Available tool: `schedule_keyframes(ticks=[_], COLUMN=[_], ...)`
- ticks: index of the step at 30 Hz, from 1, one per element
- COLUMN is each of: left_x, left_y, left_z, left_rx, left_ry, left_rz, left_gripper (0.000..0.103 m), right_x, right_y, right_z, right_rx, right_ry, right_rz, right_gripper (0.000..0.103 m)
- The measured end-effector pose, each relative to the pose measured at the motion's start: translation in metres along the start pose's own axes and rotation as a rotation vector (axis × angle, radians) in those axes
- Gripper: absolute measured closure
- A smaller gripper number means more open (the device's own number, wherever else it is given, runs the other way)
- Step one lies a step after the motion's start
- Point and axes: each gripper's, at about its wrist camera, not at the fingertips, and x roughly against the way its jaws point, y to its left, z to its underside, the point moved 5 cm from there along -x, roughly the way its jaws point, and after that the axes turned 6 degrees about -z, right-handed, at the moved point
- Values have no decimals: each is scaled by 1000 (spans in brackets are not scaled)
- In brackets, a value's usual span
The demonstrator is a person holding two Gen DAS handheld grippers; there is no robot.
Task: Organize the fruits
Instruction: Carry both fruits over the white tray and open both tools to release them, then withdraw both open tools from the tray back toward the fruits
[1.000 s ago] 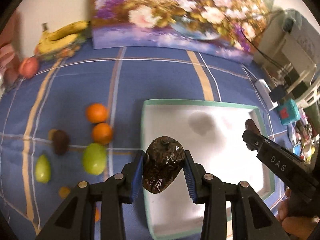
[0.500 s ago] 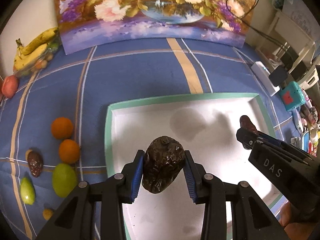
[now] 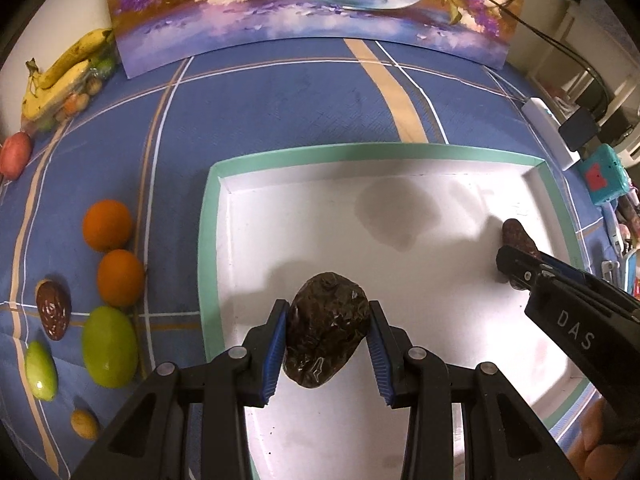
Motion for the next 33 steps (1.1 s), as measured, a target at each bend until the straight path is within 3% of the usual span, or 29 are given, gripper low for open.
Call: schedule_keyframes(ticks=[14,27,33], left_x=[-2,8,17], left_y=[0,5,9], left_z=[0,-5,-7], left_rx=[5,2,4], left_ry=[7,-23,-43], left_rz=[14,11,-28], left_gripper=[61,40,35], right_x=[-5,-5,-3], right_y=[-3,-7,-8], right_z=[4,3,3], right_rx=[10,17,19], right_ry=[11,3,-5], right_rz=[22,40,42], right_gripper=[66,41,37])
